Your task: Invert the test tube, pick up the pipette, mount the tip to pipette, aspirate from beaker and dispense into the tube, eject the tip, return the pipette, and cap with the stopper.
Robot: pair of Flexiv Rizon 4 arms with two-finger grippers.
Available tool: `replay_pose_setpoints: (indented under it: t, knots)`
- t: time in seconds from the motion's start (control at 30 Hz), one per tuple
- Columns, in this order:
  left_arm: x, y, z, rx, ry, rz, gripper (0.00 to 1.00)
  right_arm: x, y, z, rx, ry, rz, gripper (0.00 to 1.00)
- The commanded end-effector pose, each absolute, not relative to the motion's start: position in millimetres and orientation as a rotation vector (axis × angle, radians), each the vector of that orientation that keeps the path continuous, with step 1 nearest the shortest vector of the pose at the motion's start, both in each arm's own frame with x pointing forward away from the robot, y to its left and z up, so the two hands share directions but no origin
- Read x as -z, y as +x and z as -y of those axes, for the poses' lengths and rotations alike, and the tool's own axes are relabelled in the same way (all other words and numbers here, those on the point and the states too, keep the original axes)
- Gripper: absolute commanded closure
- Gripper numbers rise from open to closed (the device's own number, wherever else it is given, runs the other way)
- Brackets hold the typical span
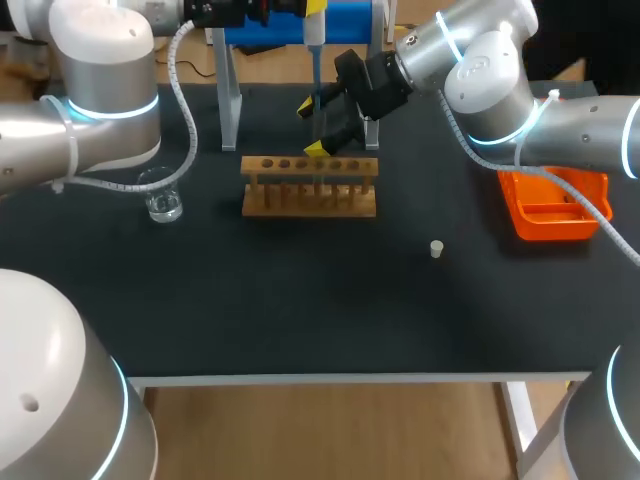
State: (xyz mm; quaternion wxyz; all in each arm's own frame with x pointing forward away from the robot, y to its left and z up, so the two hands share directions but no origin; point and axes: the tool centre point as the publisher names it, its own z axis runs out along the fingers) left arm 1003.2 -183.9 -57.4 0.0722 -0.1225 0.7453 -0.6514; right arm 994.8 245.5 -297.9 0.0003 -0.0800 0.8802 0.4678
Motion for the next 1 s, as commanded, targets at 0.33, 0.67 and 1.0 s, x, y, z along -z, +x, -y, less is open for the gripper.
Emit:
replay_pose_setpoints:
  t: [0.33,0.67,1.0]
  knots:
    - [63,1001,191,1.936,-0.343,-2.247,1.0,297,995,-245,-1.467,-0.252,-2.767,0.0]
    - [68,998,193,1.929,-0.327,-2.243,1.0,297,995,-245,-1.467,-0.252,-2.767,0.0]
    - [75,999,193,1.922,-0.32,-2.248,1.0,297,995,-245,-1.467,-0.252,-2.767,0.0]
